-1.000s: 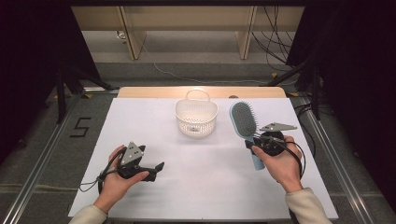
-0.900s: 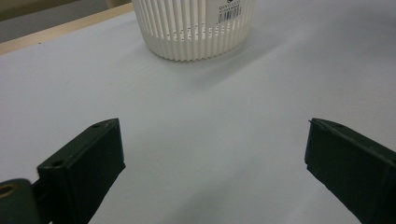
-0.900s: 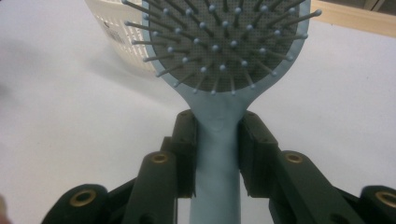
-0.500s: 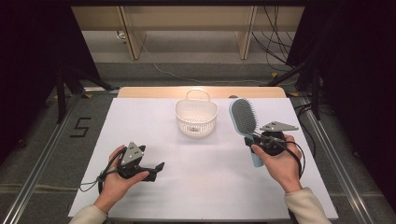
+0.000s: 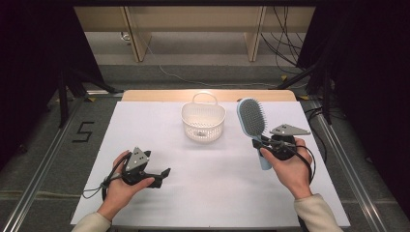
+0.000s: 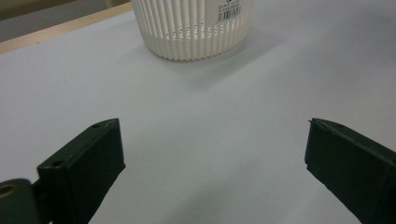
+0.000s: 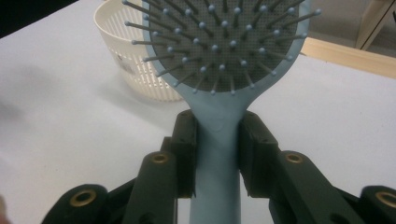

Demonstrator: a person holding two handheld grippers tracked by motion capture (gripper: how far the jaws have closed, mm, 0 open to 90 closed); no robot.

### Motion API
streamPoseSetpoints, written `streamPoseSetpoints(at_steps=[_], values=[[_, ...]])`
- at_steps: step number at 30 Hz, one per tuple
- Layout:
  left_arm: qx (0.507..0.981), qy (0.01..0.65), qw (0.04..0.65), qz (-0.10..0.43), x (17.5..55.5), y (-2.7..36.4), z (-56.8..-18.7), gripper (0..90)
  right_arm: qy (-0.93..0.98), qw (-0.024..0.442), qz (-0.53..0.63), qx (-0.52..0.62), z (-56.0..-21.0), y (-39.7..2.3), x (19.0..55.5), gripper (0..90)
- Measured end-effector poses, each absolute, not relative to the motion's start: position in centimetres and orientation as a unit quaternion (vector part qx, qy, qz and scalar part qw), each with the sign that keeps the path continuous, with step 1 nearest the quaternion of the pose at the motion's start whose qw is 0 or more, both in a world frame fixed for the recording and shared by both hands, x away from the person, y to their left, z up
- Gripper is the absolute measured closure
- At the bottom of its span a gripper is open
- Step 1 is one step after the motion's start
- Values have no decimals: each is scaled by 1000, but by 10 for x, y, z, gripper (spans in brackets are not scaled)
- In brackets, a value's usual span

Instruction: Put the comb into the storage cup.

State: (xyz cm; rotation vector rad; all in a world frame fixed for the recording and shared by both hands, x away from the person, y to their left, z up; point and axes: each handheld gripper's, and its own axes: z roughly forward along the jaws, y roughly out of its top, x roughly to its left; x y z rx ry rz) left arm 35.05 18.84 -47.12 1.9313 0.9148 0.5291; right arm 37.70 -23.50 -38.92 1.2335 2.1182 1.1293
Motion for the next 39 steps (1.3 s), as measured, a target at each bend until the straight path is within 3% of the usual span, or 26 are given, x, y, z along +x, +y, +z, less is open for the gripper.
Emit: streamPoseSetpoints(at_steps=[39], values=[[782, 371, 453, 214, 351, 188, -472, 40, 735, 252, 463, 426, -376, -229, 379, 705]])
